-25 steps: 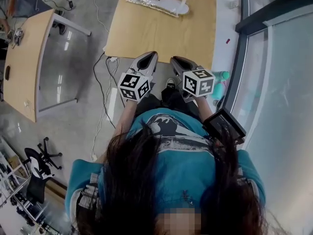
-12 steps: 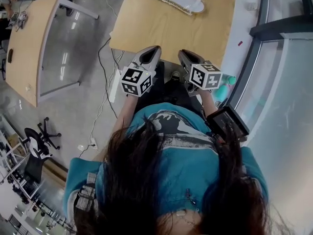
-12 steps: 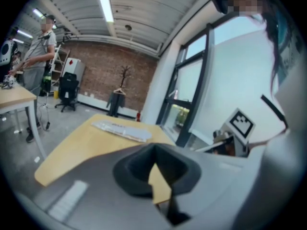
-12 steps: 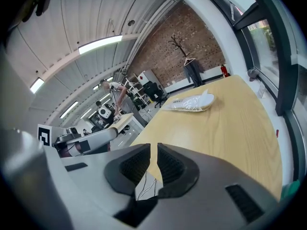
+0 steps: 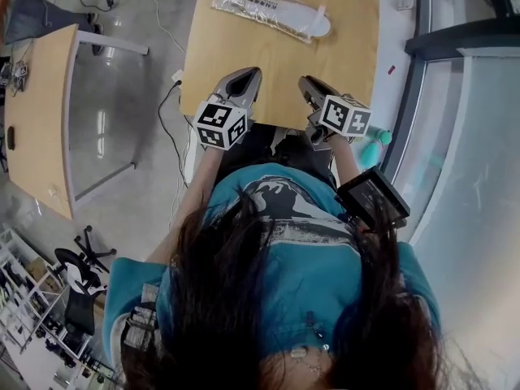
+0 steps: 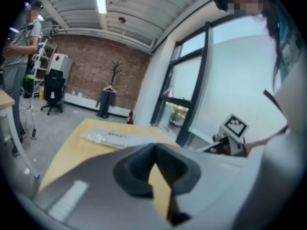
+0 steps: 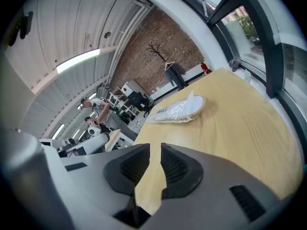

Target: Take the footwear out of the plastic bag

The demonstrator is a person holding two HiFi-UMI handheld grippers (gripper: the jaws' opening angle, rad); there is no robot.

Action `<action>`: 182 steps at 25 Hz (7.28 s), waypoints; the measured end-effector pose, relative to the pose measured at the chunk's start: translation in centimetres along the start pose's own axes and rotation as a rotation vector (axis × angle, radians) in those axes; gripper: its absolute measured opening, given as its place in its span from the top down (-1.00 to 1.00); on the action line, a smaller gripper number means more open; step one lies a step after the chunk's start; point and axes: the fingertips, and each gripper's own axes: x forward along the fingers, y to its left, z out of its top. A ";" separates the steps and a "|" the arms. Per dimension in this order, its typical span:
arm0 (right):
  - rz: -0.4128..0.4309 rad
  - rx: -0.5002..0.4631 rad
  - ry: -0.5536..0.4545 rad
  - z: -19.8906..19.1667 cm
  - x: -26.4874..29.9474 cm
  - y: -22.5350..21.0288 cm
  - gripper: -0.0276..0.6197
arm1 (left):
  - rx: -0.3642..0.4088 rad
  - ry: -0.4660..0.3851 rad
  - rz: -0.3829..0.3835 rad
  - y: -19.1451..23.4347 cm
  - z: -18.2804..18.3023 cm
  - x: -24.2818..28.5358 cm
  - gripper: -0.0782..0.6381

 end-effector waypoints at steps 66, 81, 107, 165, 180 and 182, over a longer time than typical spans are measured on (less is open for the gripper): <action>0.216 0.759 0.014 -3.1 2.5 -2.8 0.78 | -0.961 0.135 -0.294 2.8 -8.4 9.8 0.12; 0.231 0.431 0.152 -4.8 0.6 0.0 0.78 | -1.258 0.001 -0.309 2.8 -8.9 9.9 0.43; 0.270 0.271 -0.141 5.5 -0.1 1.5 0.33 | -1.244 -0.204 -0.442 4.9 -2.1 6.7 0.50; 0.234 0.433 -0.195 6.9 0.4 0.4 0.62 | -1.452 -0.348 -0.234 10.3 -3.2 7.1 0.65; 0.151 0.379 -0.117 7.8 -2.7 -3.3 0.63 | -1.348 -0.312 -0.029 15.0 -4.8 8.7 0.78; 0.167 0.387 -0.132 8.2 -3.4 -3.4 0.63 | -1.318 -0.293 -0.006 15.4 -5.0 8.8 0.79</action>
